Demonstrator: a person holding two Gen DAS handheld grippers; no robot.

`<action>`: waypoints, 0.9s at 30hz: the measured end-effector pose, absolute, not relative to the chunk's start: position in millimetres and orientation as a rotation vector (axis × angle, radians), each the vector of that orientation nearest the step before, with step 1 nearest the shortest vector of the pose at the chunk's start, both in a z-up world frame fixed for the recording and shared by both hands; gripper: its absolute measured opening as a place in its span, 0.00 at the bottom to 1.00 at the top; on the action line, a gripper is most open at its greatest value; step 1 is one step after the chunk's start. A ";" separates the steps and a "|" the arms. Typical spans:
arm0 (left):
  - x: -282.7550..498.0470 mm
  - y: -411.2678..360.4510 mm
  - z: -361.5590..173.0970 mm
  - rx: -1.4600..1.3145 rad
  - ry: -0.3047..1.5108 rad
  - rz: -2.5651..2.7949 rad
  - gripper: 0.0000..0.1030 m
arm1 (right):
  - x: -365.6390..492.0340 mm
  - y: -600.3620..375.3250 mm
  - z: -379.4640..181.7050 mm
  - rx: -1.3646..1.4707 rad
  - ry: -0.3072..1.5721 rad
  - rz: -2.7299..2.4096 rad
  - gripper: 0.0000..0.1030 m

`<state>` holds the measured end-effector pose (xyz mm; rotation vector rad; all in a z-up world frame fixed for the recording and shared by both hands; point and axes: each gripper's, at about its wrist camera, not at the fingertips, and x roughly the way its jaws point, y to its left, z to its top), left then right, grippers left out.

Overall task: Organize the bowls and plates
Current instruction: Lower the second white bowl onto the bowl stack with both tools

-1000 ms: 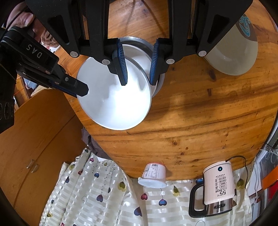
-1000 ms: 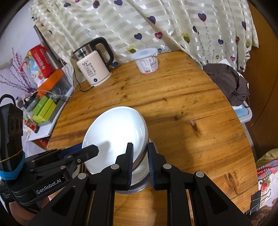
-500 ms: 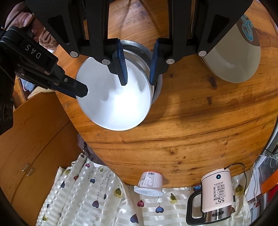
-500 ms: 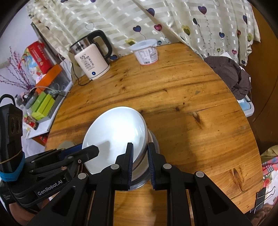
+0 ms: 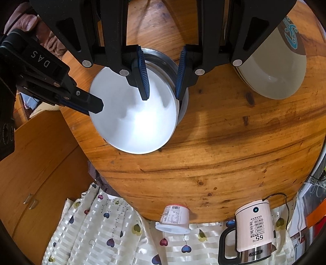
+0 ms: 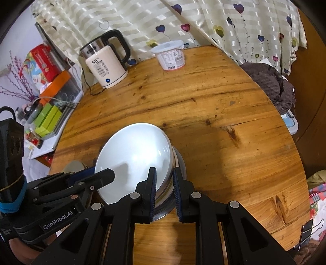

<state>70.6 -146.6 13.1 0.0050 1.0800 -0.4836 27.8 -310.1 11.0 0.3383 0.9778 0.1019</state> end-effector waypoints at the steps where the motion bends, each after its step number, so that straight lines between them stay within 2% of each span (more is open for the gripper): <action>1: 70.8 -146.2 13.1 0.005 1.081 -0.484 0.27 | 27.5 -309.3 10.5 0.337 0.979 0.102 0.16; 27: 67.5 -136.5 15.5 -0.047 1.042 -0.509 0.27 | 26.3 -310.0 7.3 0.349 0.986 0.127 0.17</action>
